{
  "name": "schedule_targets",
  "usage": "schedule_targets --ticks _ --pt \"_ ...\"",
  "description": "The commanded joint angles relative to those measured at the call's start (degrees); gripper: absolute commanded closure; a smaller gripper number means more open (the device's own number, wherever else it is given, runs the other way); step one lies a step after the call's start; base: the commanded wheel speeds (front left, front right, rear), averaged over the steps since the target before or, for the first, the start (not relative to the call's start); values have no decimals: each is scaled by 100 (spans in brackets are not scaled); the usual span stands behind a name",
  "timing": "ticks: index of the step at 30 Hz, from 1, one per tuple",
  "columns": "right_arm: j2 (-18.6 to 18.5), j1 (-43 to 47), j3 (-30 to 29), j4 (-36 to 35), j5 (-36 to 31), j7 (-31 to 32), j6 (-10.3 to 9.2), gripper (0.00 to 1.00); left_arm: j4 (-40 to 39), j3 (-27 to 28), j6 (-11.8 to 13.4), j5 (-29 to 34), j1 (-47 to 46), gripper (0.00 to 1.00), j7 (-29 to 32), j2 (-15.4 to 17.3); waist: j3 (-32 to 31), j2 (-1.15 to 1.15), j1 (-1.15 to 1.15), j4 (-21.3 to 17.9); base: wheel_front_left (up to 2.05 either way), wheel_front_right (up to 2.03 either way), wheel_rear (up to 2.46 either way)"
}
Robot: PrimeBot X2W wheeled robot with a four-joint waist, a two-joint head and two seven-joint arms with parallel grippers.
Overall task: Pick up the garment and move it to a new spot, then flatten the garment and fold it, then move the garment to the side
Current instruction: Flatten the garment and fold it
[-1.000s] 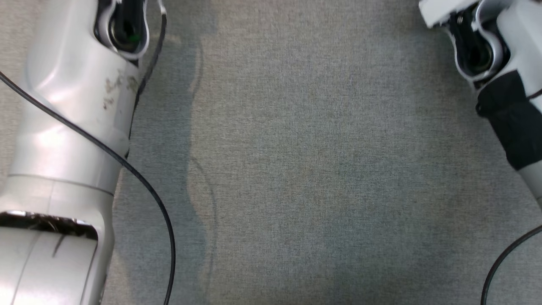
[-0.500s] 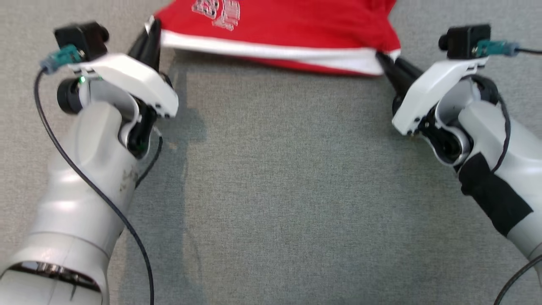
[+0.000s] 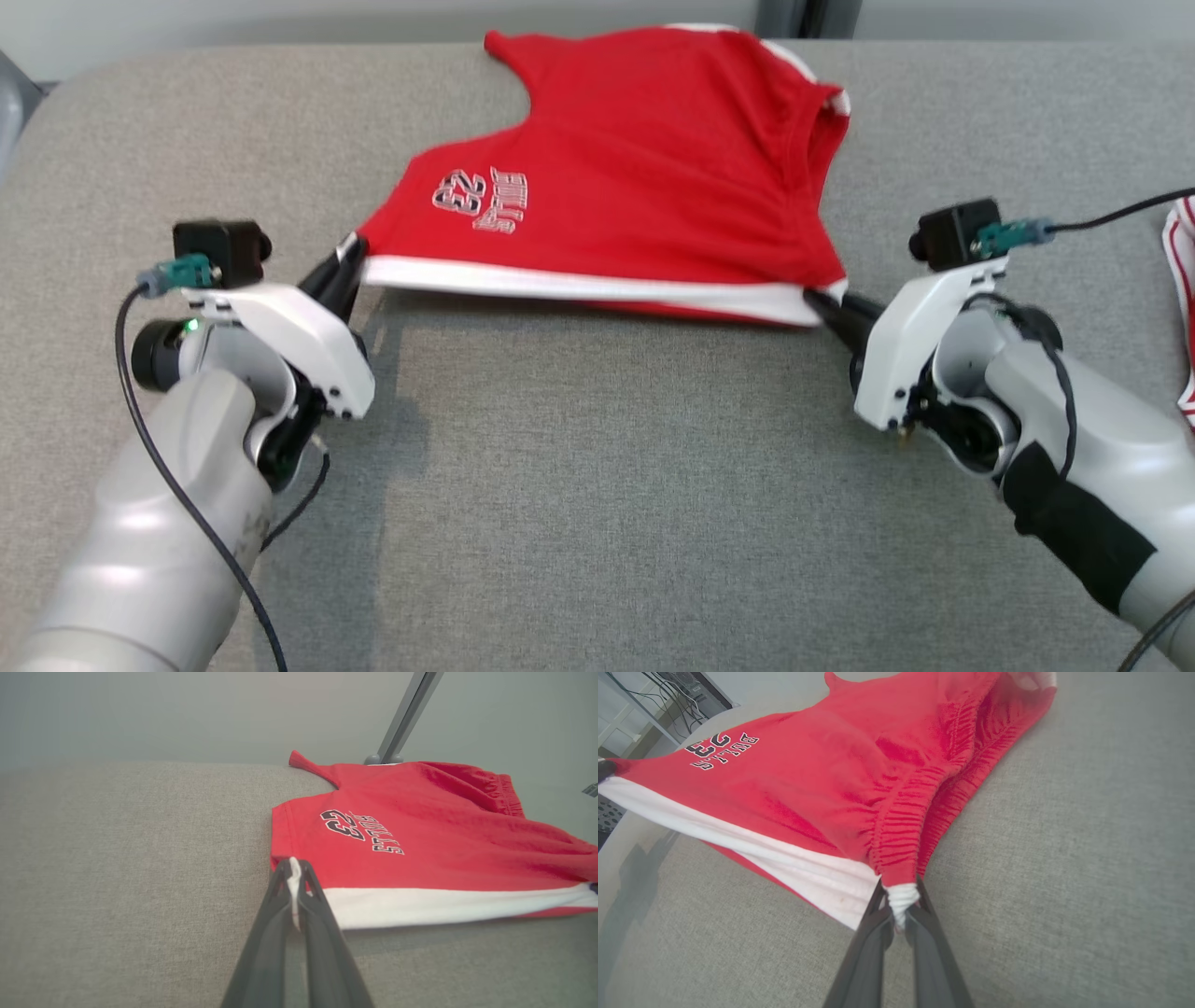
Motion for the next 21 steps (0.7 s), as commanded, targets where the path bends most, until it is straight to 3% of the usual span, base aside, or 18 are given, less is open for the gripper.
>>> schedule_targets --ticks 1,7,21 --pt "-88 185 109 -31 114 116 -4 100 -95 -121 -1 -81 189 100 45 149 -186 0 0 7 0 0 0" --pt "-231 566 426 -194 451 573 -4 100 -760 -702 -1 -439 773 100 386 556 -538 0 0 55 0 0 0" --pt "-714 1506 684 -1016 1305 1469 -6 100 -1619 -950 10 -888 1909 100 270 1293 -1330 0 0 141 0 0 0"
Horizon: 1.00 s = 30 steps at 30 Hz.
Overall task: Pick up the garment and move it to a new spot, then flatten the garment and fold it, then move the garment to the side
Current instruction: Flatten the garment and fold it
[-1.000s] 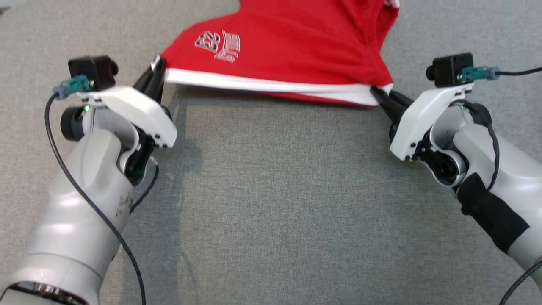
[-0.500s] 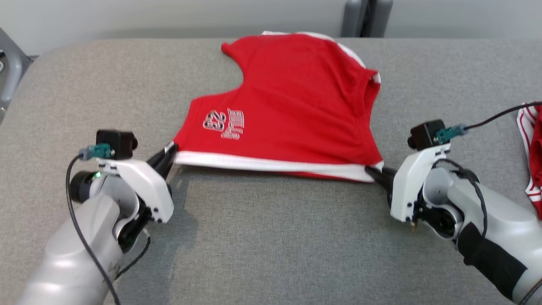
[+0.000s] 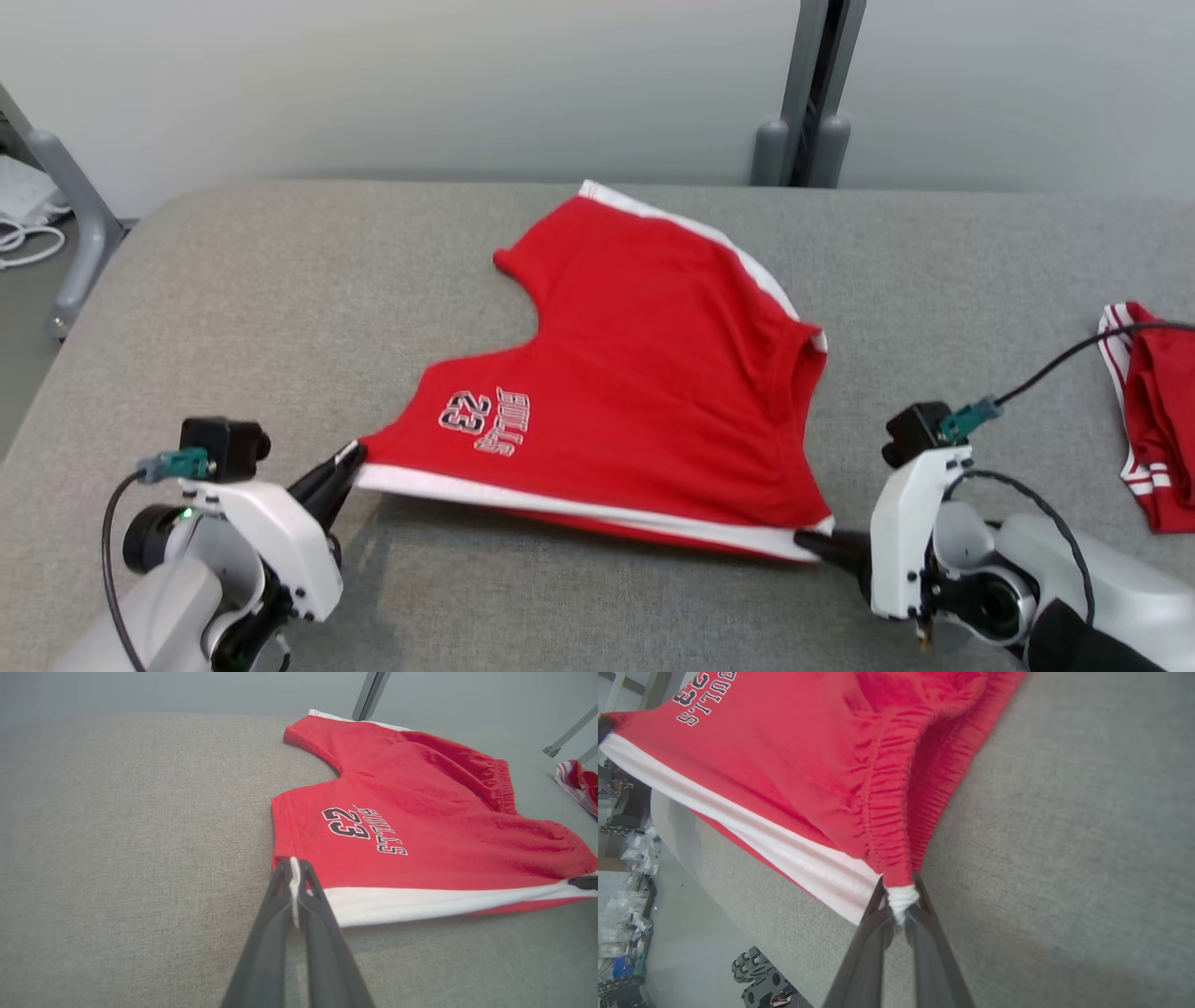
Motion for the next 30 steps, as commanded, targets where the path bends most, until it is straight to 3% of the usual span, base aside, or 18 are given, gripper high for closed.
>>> schedule_targets --ticks 1,9,14,18,30 --pt "-136 142 27 -21 51 51 -7 100 -43 25 39 -15 104 100 -44 136 -122 0 0 33 0 0 0" --pt "-483 636 45 -639 392 209 -8 100 -1120 184 348 -297 979 100 -103 616 -403 0 0 84 0 0 0" --pt "-716 873 3 -1132 431 -13 -6 100 -2061 272 586 -519 1568 100 -74 957 -444 0 0 103 0 0 0" --pt "-971 1091 -25 -1630 420 -202 -6 100 -2851 420 936 -650 2000 100 -85 1298 -406 0 0 83 0 0 0" --pt "-1059 989 -358 -2346 228 -773 -6 100 -3887 787 1432 -659 1836 100 44 1800 43 0 0 -298 0 0 0"
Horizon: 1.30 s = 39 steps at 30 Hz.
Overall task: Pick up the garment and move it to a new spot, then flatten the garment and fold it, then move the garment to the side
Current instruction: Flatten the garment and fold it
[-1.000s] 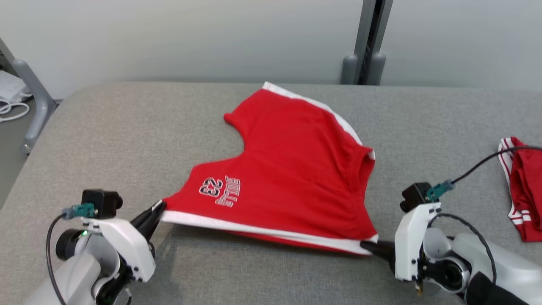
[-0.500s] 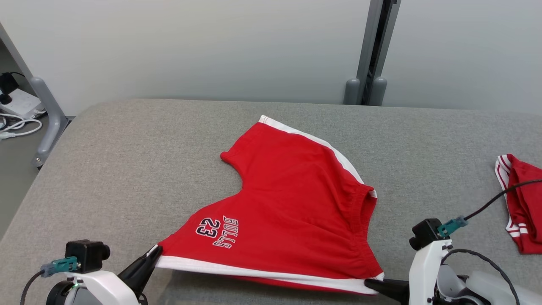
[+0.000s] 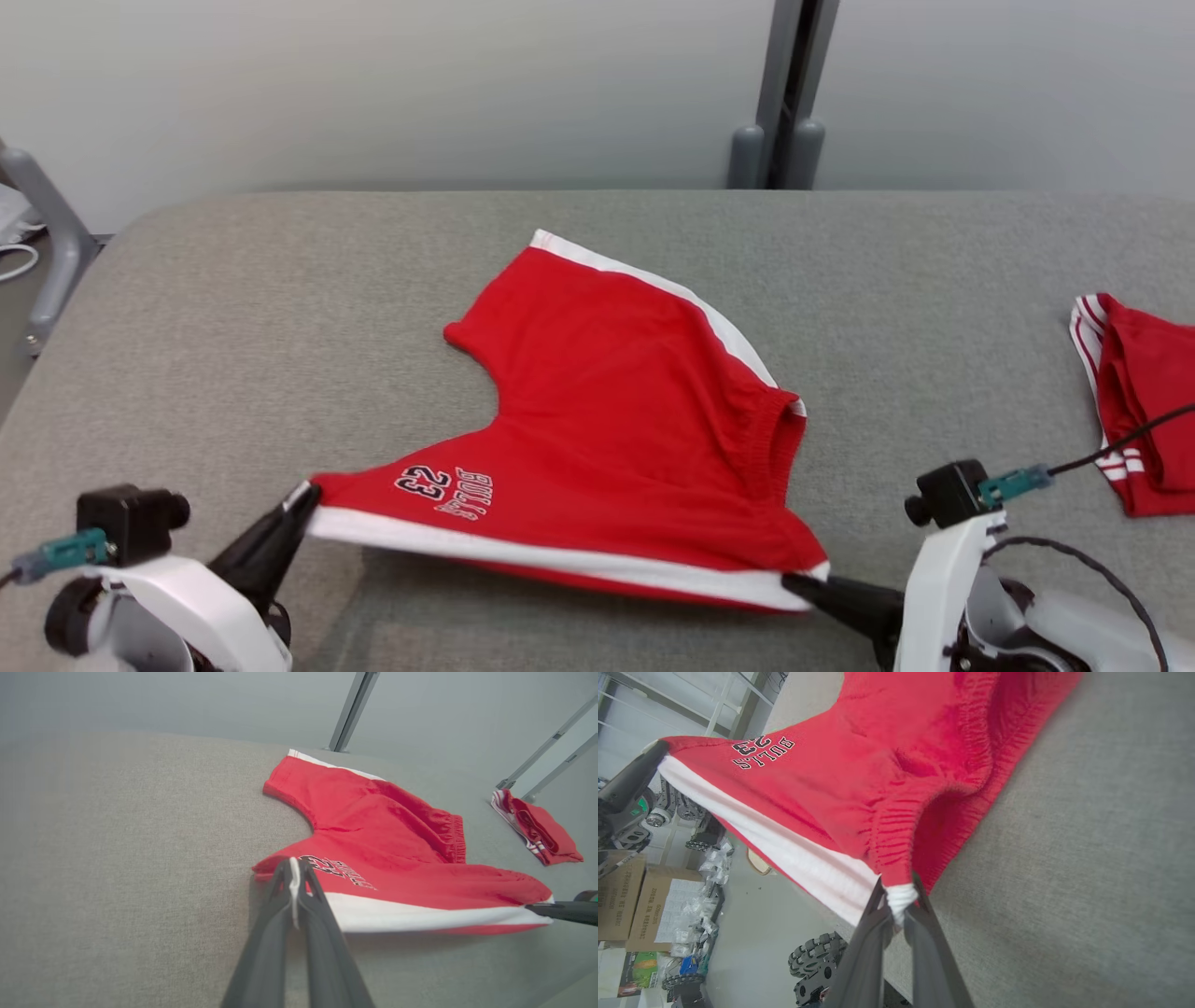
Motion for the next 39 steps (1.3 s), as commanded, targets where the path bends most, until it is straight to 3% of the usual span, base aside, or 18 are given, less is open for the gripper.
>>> schedule_targets --ticks 1,11,17,30,39 --pt "-6 -100 -79 -44 -76 -96 -5 100 -36 81 62 44 -171 100 31 85 150 0 0 -150 0 0 0" --pt "430 -602 -477 -312 -474 -695 -4 100 -1 408 224 204 -1157 100 371 318 728 0 0 -794 0 0 0" --pt "919 -980 -607 -180 -774 -965 -4 100 460 551 257 262 -1940 100 775 432 1143 0 0 -1207 0 0 0" --pt "2134 -1656 -849 536 -801 -1429 -4 100 1978 250 -117 769 -3771 100 1555 135 2028 0 0 -1953 0 0 0" --pt "2686 -1960 -944 717 -577 -1694 -4 100 2873 -24 -287 1208 -4669 100 1742 -156 2377 0 0 -2334 0 0 0"
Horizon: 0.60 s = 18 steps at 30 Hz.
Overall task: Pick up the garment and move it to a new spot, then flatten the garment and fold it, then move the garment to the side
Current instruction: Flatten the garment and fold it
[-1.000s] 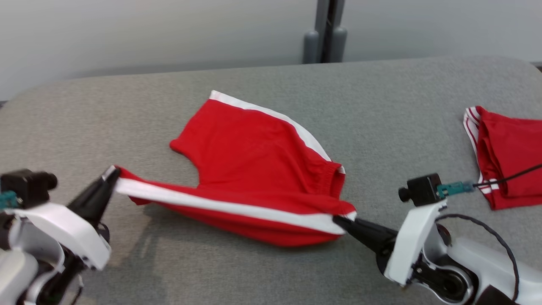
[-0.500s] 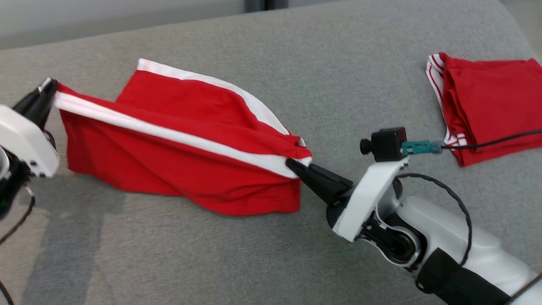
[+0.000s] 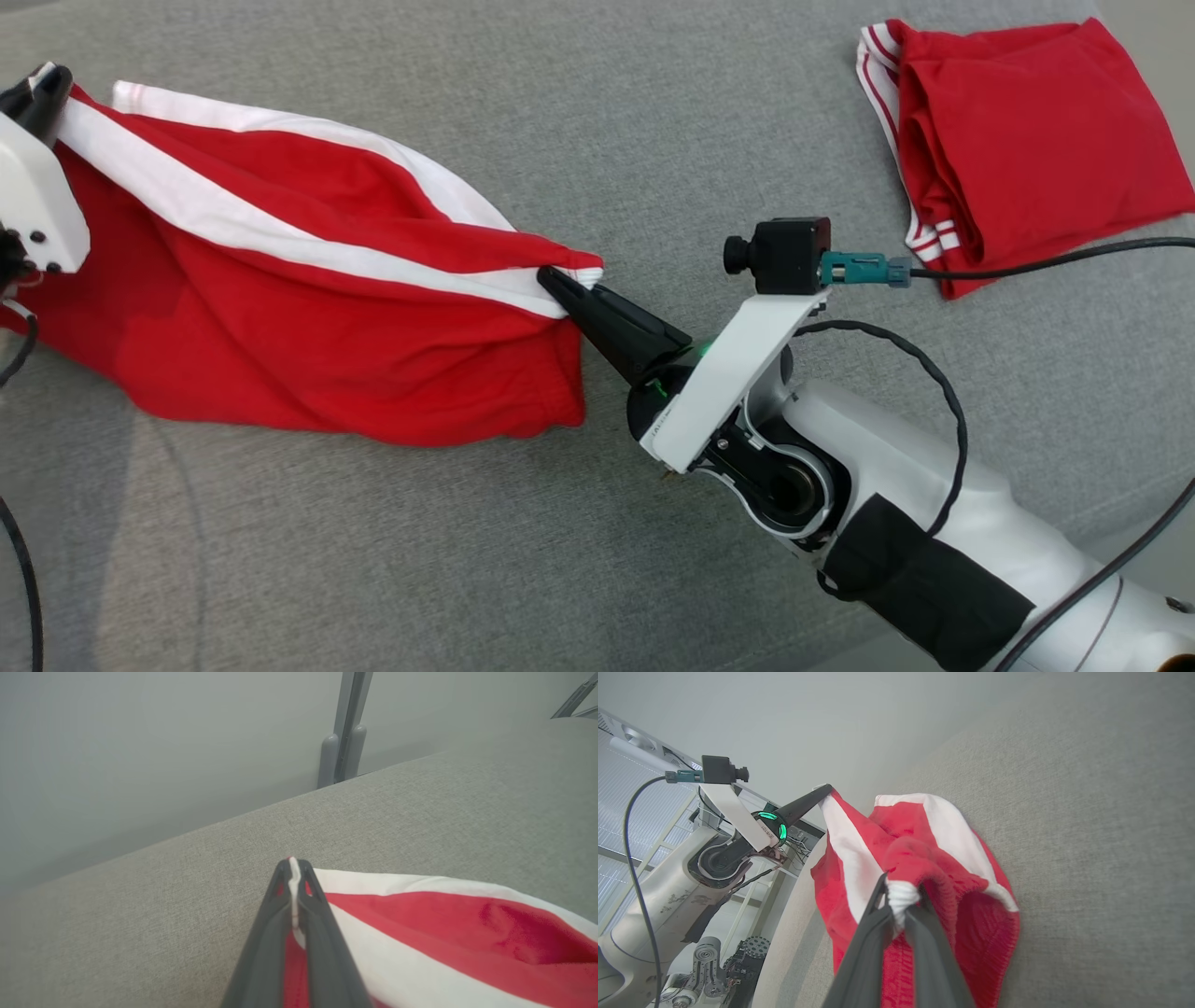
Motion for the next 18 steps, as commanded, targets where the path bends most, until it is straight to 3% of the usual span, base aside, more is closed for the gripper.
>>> schedule_targets --ticks 1,8,18 --pt "50 -88 -33 26 79 -60 -3 100 162 -22 -23 89 -203 100 30 -31 142 0 0 -142 0 0 0" --pt "186 -169 -11 217 201 -127 -3 100 785 -48 106 194 -598 100 41 -211 266 0 0 -267 0 0 0" --pt "252 -208 58 363 346 -239 -3 100 1481 -227 85 407 -876 100 -68 -441 320 0 0 -316 0 0 0"
